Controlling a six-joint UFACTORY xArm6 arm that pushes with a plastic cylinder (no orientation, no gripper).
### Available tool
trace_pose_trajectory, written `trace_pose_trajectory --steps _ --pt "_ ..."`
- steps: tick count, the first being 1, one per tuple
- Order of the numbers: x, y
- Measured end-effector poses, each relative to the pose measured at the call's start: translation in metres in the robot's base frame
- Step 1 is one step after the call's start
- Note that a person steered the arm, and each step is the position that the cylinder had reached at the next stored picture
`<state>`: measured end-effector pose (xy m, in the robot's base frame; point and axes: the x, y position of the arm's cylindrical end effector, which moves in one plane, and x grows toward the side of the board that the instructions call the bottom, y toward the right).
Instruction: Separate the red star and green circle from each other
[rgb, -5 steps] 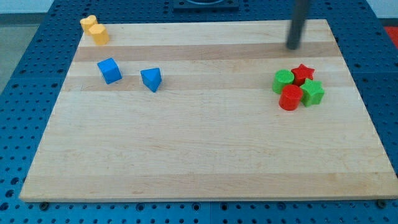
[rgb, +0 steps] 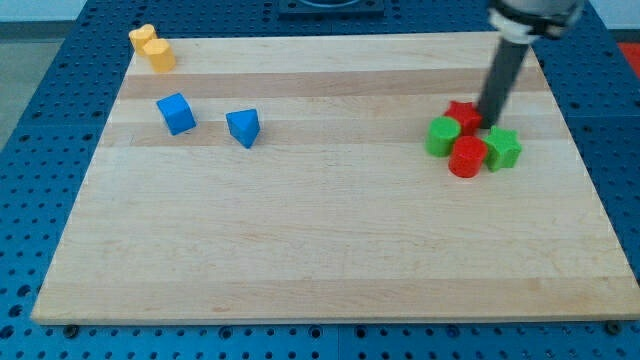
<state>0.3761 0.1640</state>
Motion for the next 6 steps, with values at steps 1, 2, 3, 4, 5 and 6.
trace_pose_trajectory --steps 1,2,3,4,5,6 --pt "0.003 -0.016" --pt "0.015 0.005" --pt "0.047 -0.03" --pt "0.031 -0.084" --pt "-0.014 -0.108" --pt "0.009 -0.109"
